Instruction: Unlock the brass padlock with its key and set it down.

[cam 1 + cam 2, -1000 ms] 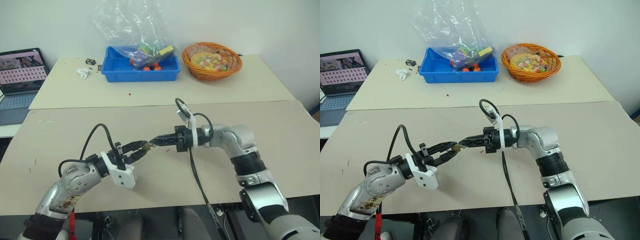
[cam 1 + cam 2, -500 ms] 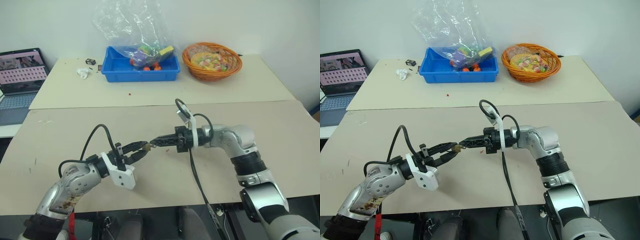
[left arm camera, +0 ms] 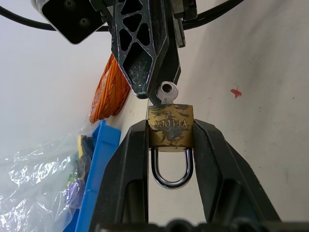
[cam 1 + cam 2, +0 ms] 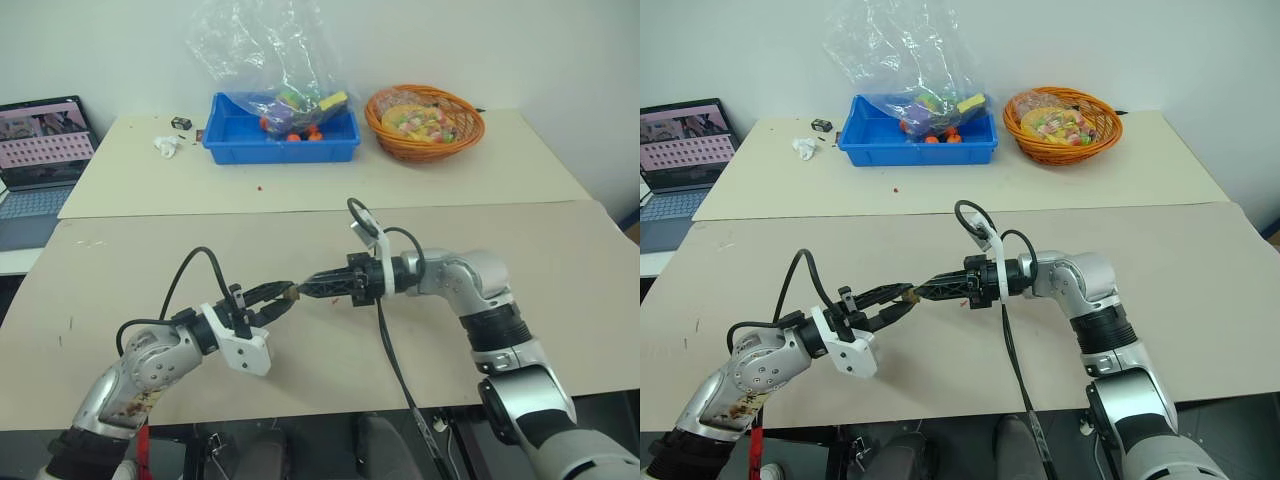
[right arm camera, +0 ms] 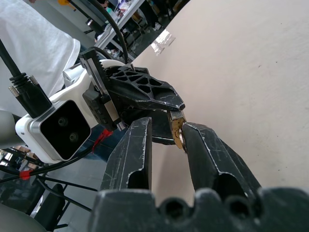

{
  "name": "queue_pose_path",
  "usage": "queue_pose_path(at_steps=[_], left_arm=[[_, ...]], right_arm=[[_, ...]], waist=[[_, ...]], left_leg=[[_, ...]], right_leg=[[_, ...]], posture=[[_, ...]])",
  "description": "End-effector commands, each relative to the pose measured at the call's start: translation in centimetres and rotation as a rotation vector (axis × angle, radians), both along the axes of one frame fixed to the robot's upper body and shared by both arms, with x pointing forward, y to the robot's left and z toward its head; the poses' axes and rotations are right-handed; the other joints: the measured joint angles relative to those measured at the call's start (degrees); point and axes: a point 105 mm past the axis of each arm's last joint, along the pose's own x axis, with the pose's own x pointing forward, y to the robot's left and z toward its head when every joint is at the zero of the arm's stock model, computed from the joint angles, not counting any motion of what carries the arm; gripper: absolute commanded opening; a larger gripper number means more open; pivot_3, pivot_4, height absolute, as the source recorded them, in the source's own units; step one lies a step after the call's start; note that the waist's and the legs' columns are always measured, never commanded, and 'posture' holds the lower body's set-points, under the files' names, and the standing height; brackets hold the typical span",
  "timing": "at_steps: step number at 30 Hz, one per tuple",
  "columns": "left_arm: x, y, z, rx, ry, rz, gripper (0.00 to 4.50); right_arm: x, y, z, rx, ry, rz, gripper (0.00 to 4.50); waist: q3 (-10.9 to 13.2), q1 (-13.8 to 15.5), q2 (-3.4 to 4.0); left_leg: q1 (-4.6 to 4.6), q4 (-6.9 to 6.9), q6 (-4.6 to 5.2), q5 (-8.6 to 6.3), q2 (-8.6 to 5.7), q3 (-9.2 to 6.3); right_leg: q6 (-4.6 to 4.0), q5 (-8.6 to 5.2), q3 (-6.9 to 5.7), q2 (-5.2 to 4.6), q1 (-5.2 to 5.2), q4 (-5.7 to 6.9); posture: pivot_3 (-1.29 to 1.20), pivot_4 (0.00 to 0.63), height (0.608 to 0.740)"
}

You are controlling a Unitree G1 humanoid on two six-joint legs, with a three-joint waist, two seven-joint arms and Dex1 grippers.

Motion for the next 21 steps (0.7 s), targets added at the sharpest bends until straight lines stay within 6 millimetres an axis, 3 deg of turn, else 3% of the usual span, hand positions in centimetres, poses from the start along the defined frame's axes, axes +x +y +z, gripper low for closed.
queue_pose_path(at_steps=[1,19,20,21], left_arm=[[-0.24,-0.33,1.23,-0.027,-0.041,-0.017,0.81],[-0.29,-0.31,1.26,-0.028,-0.040,-0.014,0.81],[-0.32,-0.31,1.25,-0.028,-0.040,-0.014,0.81],[-0.34,-0.30,1.24,-0.028,-0.040,-0.014,0.81]], right_arm=[[-0.44,0.07,0.36,0.005,-0.027,0.020,1.42],[-0.15,-0.01,0.30,0.013,0.004,0.004,1.42],[-0.15,-0.02,0.32,0.014,0.005,0.004,0.92],[-0.15,-0.03,0.34,0.014,0.006,0.004,0.81]], waist=[[0.0,0.0,0.00],[0.0,0.0,0.00],[0.0,0.0,0.00],[0.0,0.0,0.00]], left_leg=[[0.00,0.00,0.00,0.00,0.00,0.00],[0.00,0.00,0.00,0.00,0.00,0.00],[0.00,0.00,0.00,0.00,0.00,0.00],[0.00,0.00,0.00,0.00,0.00,0.00]], right_leg=[[0.00,0.00,0.00,0.00,0.00,0.00],[0.00,0.00,0.00,0.00,0.00,0.00],[0.00,0.00,0.00,0.00,0.00,0.00],[0.00,0.00,0.00,0.00,0.00,0.00]], posture=[[0.00,0.150,0.735],[0.00,0.150,0.735],[0.00,0.150,0.735],[0.00,0.150,0.735]])
